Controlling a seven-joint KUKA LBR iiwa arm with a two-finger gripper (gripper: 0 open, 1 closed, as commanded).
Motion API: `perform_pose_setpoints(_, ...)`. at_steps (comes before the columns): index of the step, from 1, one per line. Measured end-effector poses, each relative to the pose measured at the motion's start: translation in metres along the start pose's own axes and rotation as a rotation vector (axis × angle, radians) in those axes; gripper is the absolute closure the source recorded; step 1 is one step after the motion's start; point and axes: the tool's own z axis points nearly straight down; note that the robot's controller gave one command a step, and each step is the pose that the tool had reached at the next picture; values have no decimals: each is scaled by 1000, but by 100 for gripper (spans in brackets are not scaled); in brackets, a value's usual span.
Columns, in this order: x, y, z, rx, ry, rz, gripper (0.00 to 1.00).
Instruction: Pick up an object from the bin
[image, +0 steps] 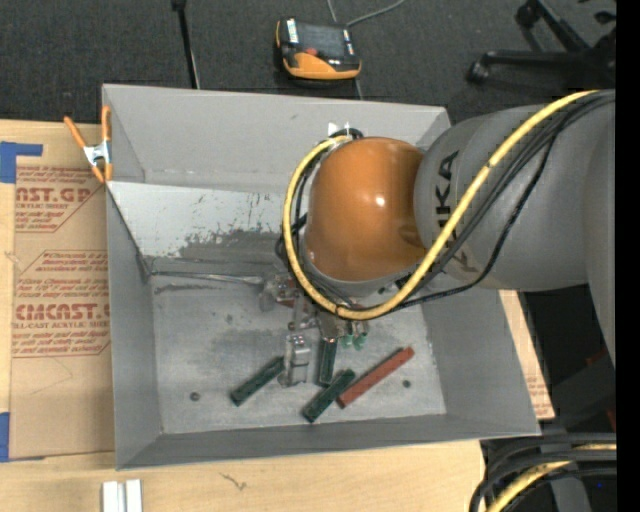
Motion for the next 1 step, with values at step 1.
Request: perform_pose_setpoints(1, 1, 14, 33, -1, 4, -353, 0)
